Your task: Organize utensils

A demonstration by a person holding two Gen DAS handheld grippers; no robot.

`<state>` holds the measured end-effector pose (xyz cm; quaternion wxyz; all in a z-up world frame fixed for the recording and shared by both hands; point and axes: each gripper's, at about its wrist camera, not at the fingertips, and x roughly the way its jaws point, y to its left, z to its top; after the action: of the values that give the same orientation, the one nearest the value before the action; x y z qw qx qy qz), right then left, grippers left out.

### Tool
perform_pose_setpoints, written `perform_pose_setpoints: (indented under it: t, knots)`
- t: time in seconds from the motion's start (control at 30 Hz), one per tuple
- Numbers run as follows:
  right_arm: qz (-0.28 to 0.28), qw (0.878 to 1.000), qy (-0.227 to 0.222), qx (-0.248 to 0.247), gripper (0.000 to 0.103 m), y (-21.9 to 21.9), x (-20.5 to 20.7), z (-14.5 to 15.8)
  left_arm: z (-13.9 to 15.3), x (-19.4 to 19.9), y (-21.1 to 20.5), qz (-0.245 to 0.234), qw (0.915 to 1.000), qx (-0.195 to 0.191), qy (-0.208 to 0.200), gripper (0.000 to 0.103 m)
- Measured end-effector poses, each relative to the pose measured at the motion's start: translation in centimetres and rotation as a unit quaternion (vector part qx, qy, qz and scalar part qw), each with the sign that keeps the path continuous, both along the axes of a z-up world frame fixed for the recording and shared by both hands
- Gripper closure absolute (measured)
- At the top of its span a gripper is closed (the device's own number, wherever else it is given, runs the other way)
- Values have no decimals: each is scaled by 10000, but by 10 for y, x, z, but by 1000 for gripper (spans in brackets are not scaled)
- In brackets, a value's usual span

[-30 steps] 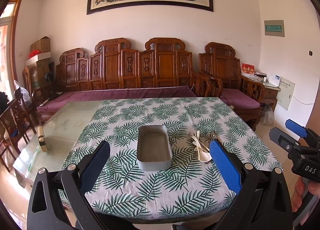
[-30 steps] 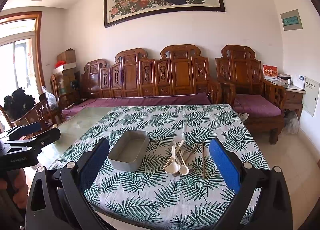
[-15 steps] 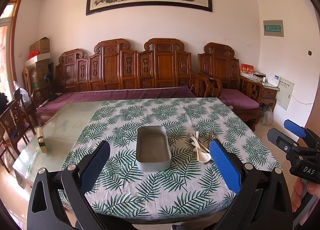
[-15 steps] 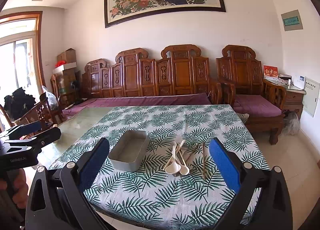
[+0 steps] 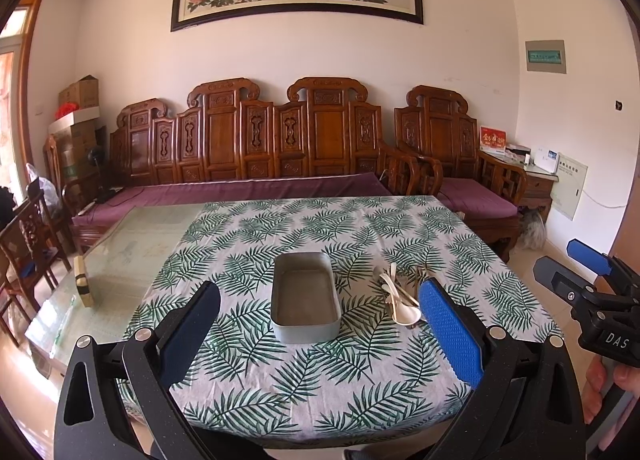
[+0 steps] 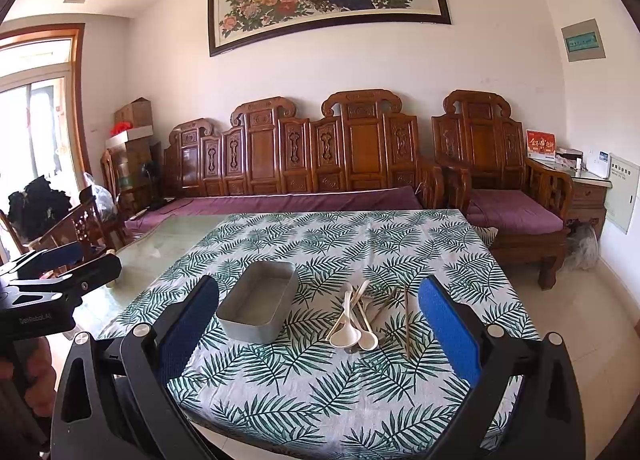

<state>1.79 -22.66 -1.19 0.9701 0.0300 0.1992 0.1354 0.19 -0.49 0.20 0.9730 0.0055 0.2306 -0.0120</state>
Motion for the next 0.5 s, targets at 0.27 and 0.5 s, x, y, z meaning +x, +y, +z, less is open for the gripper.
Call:
perform_pose_setpoints:
  t: [0.27,0.5]
  knots:
    - [11,10000,10,3,3,0,0,2,0,0,0,-11,10000,-1,14,6]
    - [17,10000,53,-61,3,0,5,-3,-10,10,0,-89,9998,8,166,6]
